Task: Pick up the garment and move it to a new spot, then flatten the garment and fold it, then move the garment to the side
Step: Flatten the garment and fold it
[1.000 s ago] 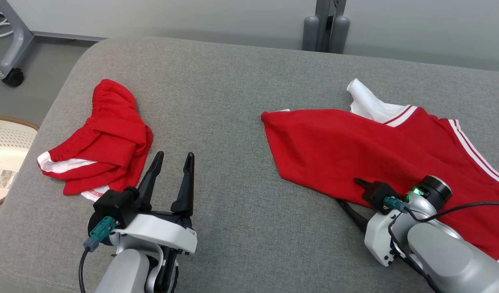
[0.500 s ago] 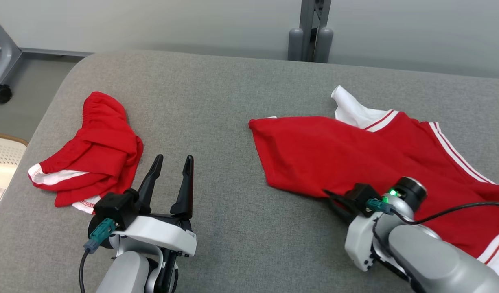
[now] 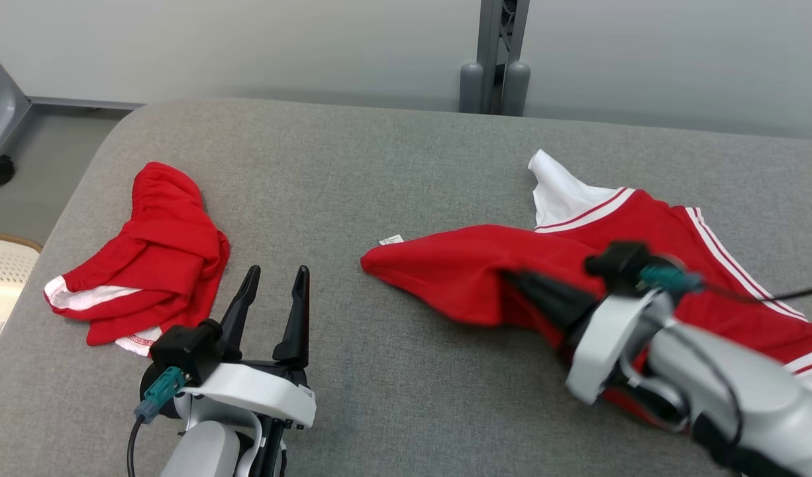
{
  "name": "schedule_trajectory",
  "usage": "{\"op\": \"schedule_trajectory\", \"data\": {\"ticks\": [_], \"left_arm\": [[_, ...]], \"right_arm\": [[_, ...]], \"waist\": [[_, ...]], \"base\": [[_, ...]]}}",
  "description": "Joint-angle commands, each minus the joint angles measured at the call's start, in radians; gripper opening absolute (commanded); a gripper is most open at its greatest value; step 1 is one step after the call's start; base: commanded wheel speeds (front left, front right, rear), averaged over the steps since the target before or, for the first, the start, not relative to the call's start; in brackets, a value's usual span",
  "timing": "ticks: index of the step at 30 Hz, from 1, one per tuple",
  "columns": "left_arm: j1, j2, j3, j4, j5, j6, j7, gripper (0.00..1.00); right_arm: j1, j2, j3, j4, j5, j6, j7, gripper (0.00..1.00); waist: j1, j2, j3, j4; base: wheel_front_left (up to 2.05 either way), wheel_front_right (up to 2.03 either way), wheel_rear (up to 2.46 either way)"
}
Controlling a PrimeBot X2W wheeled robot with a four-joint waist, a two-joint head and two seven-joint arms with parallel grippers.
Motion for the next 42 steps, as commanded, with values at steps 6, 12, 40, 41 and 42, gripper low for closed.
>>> {"op": "schedule_trajectory", "data": {"ticks": [6, 12, 40, 41, 42], "left_arm": [[-0.030, 0.005, -0.011, -0.006, 0.008, -0.012, -0.001, 1.00], [-0.056, 0.005, -0.030, -0.004, 0.008, -0.015, -0.001, 1.00], [-0.051, 0.004, -0.014, -0.017, 0.026, -0.019, -0.001, 1.00], [-0.046, 0.004, -0.013, -0.020, 0.028, -0.019, -0.001, 1.00], [-0.043, 0.005, -0.011, -0.021, 0.028, -0.020, -0.001, 1.00]], "right_arm": [[-0.083, -0.079, -0.117, 0.136, 0.215, -0.001, 0.052, 0.00], [-0.137, -0.085, -0.149, 0.354, 0.290, -0.001, 0.122, 0.00], [-0.322, 0.002, -0.370, 0.708, 0.070, -0.001, -0.007, 1.00], [-0.308, -0.010, -0.419, 0.671, 0.033, -0.001, -0.006, 1.00], [-0.288, -0.020, -0.472, 0.627, -0.013, -0.001, -0.007, 1.00]], "waist": [[0.0000, -0.0001, 0.055, 0.028], [0.0000, -0.0001, 0.105, 0.068], [0.0000, -0.0001, 0.041, -0.068], [0.0000, -0.0001, 0.034, -0.080], [0.0000, -0.0001, 0.026, -0.094]], "base": [[0.00, 0.00, 0.00], [0.00, 0.00, 0.00], [0.00, 0.00, 0.00], [0.00, 0.00, 0.00], [0.00, 0.00, 0.00]]}}
